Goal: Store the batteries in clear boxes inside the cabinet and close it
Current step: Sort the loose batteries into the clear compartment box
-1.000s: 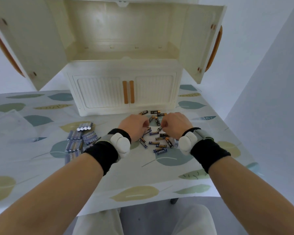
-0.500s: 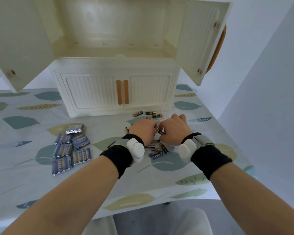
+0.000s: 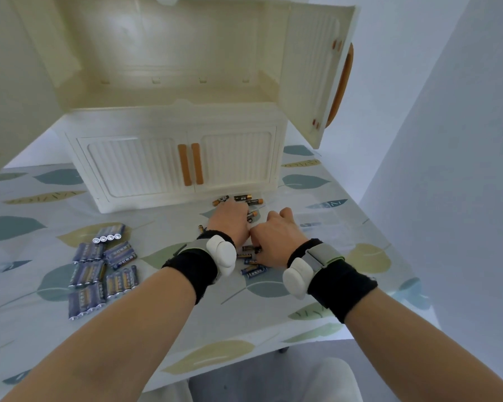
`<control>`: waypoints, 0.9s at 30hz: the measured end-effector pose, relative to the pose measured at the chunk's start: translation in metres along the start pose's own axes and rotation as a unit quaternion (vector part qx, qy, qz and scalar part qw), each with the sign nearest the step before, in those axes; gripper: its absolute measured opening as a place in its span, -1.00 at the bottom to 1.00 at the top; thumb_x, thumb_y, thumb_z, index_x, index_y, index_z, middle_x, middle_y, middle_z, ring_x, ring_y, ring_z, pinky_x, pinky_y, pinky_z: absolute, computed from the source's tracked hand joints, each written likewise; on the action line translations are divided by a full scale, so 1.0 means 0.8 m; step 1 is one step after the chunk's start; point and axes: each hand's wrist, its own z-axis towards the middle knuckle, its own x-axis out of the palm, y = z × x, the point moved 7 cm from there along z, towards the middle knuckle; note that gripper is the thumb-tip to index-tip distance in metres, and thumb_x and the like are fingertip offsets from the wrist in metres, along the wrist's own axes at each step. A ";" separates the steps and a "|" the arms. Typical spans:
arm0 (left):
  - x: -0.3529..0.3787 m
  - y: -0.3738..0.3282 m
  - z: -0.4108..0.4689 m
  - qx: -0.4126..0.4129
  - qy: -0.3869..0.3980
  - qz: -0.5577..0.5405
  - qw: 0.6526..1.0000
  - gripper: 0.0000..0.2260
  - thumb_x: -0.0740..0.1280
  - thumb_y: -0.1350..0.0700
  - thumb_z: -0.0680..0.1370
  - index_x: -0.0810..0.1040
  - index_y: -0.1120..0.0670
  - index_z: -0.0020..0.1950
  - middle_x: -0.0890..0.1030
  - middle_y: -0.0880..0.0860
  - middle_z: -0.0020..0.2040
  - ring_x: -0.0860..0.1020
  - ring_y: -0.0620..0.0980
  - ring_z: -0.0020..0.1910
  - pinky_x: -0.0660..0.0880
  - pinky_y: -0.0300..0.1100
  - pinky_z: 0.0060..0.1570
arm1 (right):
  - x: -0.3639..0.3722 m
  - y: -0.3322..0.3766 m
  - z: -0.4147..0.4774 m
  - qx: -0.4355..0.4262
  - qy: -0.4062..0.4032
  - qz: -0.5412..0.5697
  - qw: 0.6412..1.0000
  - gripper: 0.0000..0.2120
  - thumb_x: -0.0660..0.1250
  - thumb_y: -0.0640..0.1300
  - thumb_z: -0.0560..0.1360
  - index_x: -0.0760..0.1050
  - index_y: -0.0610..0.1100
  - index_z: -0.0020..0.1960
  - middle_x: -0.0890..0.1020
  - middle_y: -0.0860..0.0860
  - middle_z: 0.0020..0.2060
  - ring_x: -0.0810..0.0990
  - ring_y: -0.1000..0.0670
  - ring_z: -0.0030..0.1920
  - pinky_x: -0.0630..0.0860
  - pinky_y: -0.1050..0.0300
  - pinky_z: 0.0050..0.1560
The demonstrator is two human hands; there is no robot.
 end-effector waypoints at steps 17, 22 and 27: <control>0.012 -0.020 0.022 0.039 0.058 0.034 0.997 -0.80 0.25 0.13 0.61 0.61 0.17 0.11 0.56 0.14 0.11 0.58 0.12 0.08 0.54 -0.08 0.08 | -0.032 -0.111 0.007 0.186 -0.121 0.390 0.893 -0.90 0.47 -0.11 0.33 0.58 -0.05 -0.18 0.67 0.08 -0.29 0.61 0.10 -0.24 0.50 0.26 -0.23; 0.006 -0.027 0.022 0.021 0.070 0.046 0.996 -0.83 0.30 0.14 0.55 0.59 0.20 0.06 0.57 0.16 0.09 0.60 0.13 0.04 0.51 -0.13 -0.02 | -0.024 -0.139 -0.012 0.219 -0.126 0.395 0.883 -0.91 0.46 -0.12 0.34 0.56 -0.04 -0.19 0.68 0.09 -0.30 0.63 0.08 -0.22 0.53 0.21 -0.21; 0.000 -0.023 0.015 0.001 0.078 0.010 0.997 -0.84 0.31 0.16 0.53 0.57 0.21 0.03 0.63 0.16 0.02 0.59 0.13 0.02 0.43 -0.15 -0.11 | -0.020 -0.159 -0.034 0.235 -0.124 0.394 0.880 -0.90 0.46 -0.12 0.34 0.54 -0.03 -0.21 0.68 0.07 -0.28 0.64 0.05 -0.21 0.52 0.21 -0.22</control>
